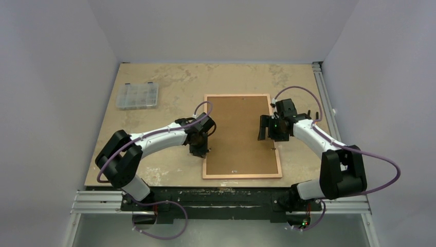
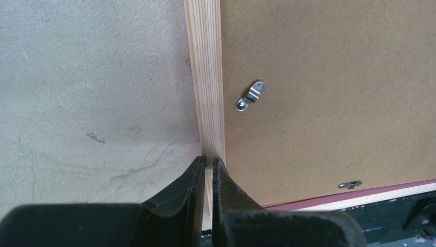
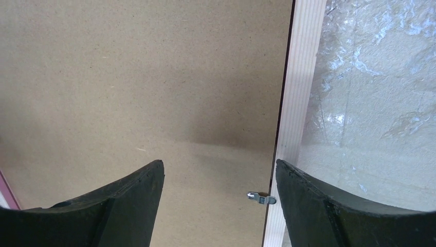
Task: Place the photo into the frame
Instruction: Place the photo frame item in the photo frame, then move the photo frame to the center of the board.
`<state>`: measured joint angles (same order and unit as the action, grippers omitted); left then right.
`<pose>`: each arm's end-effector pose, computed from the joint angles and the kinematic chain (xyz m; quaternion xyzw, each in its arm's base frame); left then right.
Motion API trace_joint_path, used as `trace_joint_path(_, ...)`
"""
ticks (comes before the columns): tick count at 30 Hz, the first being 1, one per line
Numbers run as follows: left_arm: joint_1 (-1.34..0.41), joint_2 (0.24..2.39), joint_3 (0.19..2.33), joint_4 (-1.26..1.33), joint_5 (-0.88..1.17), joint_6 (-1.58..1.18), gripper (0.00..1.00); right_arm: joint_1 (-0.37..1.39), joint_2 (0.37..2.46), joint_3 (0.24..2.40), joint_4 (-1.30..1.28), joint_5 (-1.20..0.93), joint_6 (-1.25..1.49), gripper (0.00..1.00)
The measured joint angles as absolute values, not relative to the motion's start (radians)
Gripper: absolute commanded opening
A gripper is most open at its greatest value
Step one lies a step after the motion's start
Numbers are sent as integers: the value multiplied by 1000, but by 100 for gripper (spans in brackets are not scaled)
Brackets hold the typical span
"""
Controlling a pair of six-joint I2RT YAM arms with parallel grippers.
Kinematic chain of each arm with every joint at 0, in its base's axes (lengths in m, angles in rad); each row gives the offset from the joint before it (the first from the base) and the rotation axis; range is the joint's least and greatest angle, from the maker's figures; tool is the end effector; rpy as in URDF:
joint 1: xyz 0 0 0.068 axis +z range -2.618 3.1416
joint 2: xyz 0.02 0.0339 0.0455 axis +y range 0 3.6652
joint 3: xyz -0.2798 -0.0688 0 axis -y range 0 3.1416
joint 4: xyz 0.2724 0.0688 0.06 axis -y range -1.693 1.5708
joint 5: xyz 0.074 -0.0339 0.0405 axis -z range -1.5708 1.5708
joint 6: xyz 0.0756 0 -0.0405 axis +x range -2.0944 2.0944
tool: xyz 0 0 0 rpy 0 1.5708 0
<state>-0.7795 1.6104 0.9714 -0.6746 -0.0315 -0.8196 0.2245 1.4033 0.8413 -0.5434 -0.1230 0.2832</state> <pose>0.2318 -0.2257 0.1341 -0.0219 0.9914 -0.0811 0.1006 0.2930 0.0764 0.1618 0.0143 0.9712 0.1157 0.2078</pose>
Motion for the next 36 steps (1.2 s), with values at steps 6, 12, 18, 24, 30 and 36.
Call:
trace_joint_path(6,-780,1613,974,-677,-31,-820,5,229,1407,841,-525,-142,292,79)
trace_joint_path(12,-780,1607,968,-672,-31,-823,16,230,1404,841,-512,-141,308,80)
trace_joint_path(18,-772,1540,904,-612,-30,-828,33,207,1357,841,-507,-144,341,80)
trace_joint_path(24,-746,1476,831,-547,-3,-827,45,71,1326,805,-479,-216,355,78)
trace_joint_path(30,-726,1457,789,-487,35,-825,49,-41,1335,725,-472,-286,361,74)
trace_joint_path(36,-676,1457,745,-411,118,-827,51,-34,1412,711,-438,-368,369,73)
